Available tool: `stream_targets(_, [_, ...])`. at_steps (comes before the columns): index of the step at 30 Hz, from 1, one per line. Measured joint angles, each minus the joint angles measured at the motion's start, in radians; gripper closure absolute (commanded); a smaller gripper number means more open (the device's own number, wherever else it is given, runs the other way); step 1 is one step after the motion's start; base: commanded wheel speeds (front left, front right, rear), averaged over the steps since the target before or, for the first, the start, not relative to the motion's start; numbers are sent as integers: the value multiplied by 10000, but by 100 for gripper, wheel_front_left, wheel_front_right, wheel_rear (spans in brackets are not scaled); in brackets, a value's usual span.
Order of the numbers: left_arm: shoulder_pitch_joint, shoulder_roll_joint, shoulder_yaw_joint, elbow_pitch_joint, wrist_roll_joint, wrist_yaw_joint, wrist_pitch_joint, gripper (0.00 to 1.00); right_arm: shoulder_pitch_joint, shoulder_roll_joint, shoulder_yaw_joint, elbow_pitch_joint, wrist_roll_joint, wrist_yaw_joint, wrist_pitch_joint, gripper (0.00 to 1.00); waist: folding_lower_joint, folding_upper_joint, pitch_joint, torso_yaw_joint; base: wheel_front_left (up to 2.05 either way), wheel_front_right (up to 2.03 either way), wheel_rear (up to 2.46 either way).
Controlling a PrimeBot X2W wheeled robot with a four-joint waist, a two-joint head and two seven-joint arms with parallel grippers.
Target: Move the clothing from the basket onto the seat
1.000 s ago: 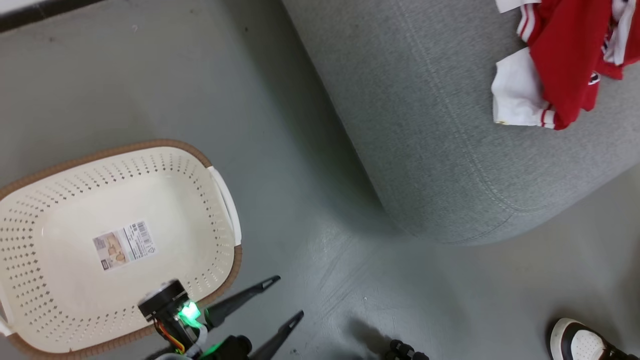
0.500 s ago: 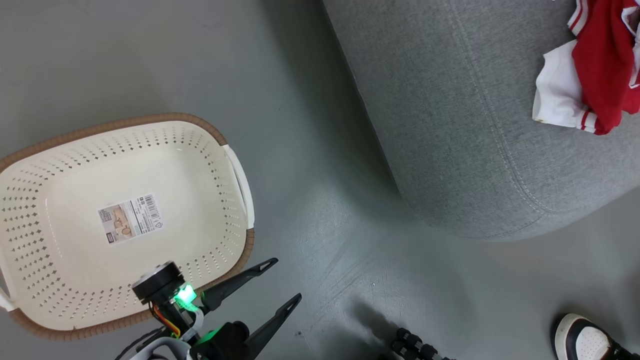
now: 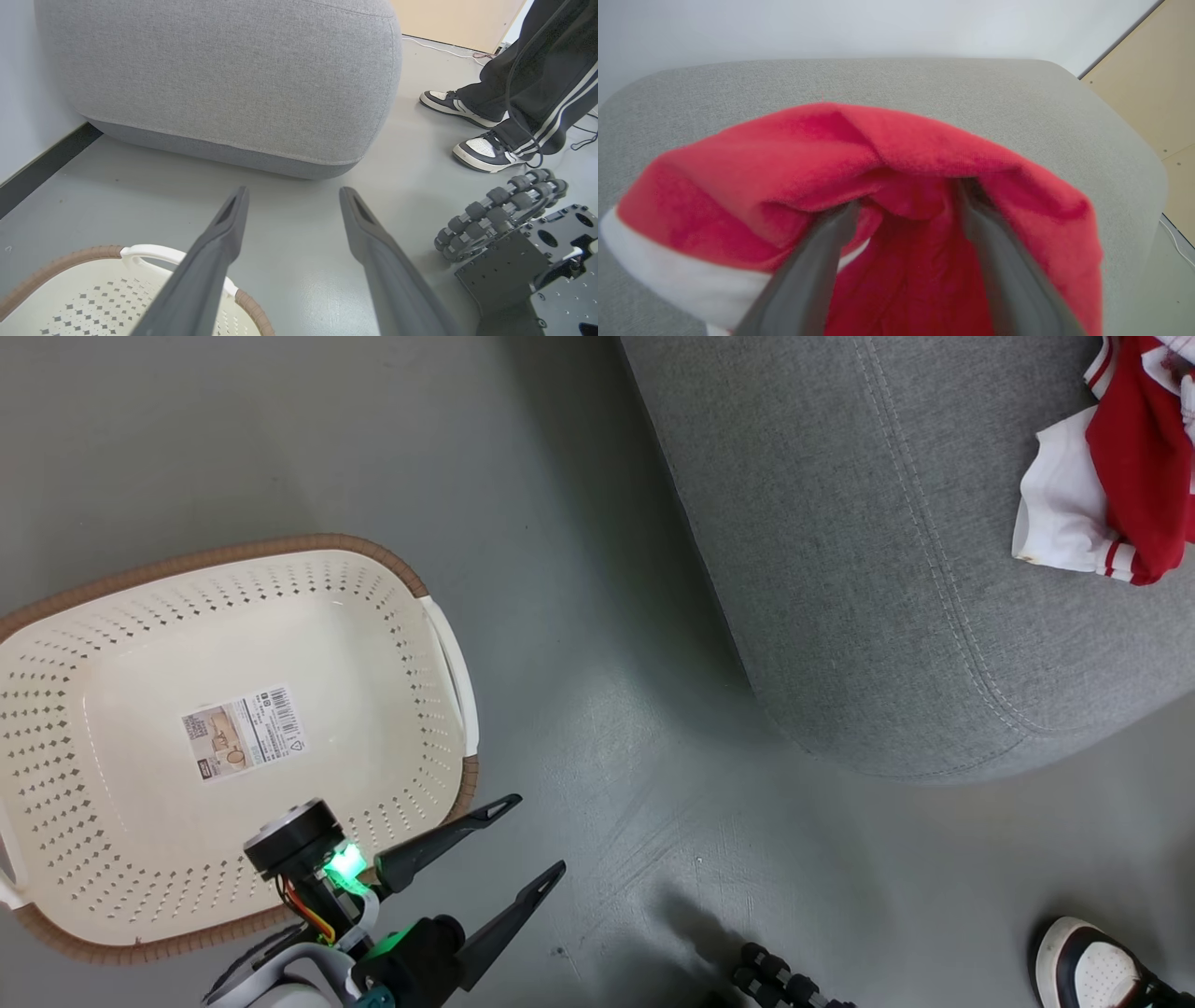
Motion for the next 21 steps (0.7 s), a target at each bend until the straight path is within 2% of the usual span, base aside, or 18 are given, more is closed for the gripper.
stream_targets(12, [-316,-48,-148,71,4,-8,0,0,-1,-44,-247,276,-441,0,-453,0,0,0,-287,-73,0,0,0])
stream_targets(21, [-493,-290,-284,119,-2,-10,0,0,0,-2,178,221,-832,0,-972,0,0,0,-646,-50,0,0,0])
